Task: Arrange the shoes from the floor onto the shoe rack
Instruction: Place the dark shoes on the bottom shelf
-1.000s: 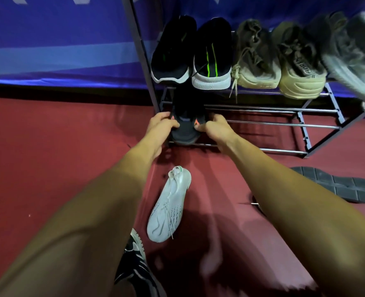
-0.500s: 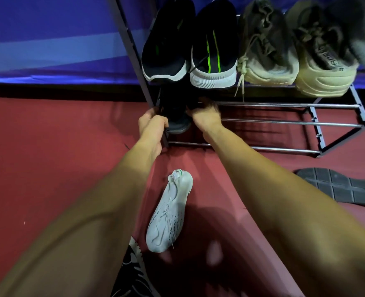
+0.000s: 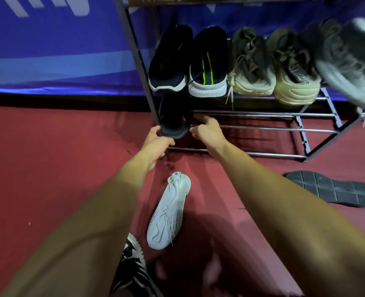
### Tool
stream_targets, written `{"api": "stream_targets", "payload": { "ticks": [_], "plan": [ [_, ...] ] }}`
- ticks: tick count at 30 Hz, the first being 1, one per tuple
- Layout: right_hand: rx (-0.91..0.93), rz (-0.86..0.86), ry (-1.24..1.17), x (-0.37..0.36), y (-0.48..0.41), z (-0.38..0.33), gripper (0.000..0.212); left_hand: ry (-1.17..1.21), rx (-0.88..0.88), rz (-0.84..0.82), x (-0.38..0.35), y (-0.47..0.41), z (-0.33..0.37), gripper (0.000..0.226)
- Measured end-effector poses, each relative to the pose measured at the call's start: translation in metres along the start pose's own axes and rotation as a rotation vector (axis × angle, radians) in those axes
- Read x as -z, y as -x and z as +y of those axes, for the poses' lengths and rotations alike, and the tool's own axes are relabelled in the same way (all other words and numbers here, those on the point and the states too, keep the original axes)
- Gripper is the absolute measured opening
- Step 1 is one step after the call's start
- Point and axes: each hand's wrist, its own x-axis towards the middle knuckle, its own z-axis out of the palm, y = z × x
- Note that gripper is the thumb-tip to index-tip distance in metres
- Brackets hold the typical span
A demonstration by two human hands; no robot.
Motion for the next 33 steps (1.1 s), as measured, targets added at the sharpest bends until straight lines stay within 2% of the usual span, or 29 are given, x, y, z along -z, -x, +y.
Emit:
{"api": "stream_targets", "payload": {
  "ticks": [5,14,19,25,28,33],
  "plan": [
    [-0.017,-0.038,0.166,0.032,0.033,-0.001,0.049,-0.073,-0.024,-0.013,-0.011,0.032,0.009,0.068],
    [-0.097,0.009,0.281,0.133,0.086,0.042,0.043,-0.378,-0.079,-0.239,-0.074,0.072,0.006,0.05],
    [-0.187,0.066,0.292,0.191,0.104,0.079,0.044,-0.463,-0.099,-0.375,-0.145,0.081,-0.002,0.038],
    [-0.376,0.171,0.343,0.269,0.125,0.144,0.044,-0.593,-0.093,-0.531,-0.235,0.078,-0.03,0.035],
    [-0.45,0.218,0.313,0.29,0.132,0.165,0.054,-0.621,-0.072,-0.576,-0.275,0.074,-0.047,0.037],
    [-0.542,0.236,0.266,0.314,0.127,0.187,0.051,-0.696,-0.058,-0.64,-0.338,0.07,-0.062,0.036]
  ]
}}
